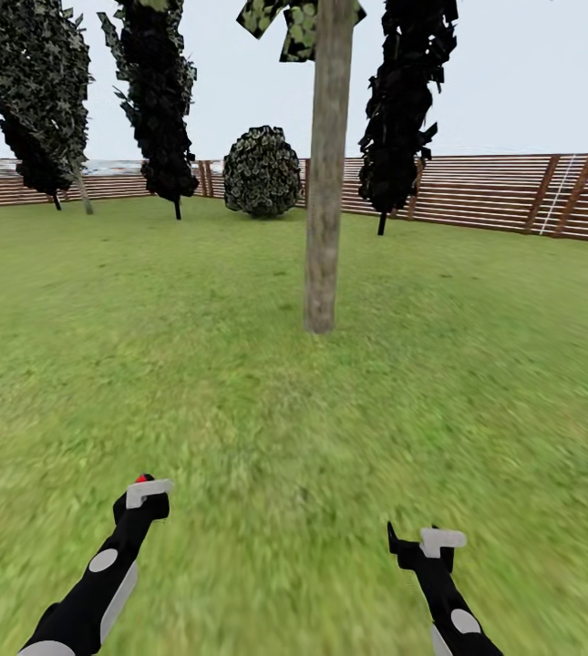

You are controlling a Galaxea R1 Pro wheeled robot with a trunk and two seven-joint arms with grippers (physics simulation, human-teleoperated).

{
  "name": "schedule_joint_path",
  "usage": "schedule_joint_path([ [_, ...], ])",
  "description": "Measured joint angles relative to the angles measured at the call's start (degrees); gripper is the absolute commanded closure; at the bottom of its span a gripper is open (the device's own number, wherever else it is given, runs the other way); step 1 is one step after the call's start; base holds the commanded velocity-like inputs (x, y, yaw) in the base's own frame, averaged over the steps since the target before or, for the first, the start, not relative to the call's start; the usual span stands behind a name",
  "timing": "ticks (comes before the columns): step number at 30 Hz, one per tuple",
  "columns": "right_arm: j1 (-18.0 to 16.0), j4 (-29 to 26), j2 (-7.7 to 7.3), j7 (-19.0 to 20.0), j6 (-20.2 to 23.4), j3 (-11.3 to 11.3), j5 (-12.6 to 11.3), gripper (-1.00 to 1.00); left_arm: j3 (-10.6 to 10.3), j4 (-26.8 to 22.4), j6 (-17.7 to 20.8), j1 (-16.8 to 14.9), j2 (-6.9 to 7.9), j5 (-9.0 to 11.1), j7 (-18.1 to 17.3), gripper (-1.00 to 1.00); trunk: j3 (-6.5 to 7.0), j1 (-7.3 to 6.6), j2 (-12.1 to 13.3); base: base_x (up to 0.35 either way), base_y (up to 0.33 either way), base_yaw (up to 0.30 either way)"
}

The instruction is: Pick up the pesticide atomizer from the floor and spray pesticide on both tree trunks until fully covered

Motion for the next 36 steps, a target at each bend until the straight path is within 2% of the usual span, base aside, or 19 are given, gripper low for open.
schedule_joint_path([
  [14, 0.0, 1.61, 0.0, 0.0, 0.0, 0.09, -0.02, -1.0, 0.03, 0.05, 0.0, 0.0, 0.05, 0.0, 0.0, 1.0, 0.0, 0.0, 0.0, 0.316, 0.097, -0.245],
  [36, 0.0, 1.61, 0.09, 0.0, 0.0, 0.09, -0.03, -1.0, 0.02, -0.04, -0.06, 0.0, 0.05, 0.0, 0.0, 1.0, 0.0, 0.0, 0.0, 0.316, 0.097, -0.005],
])
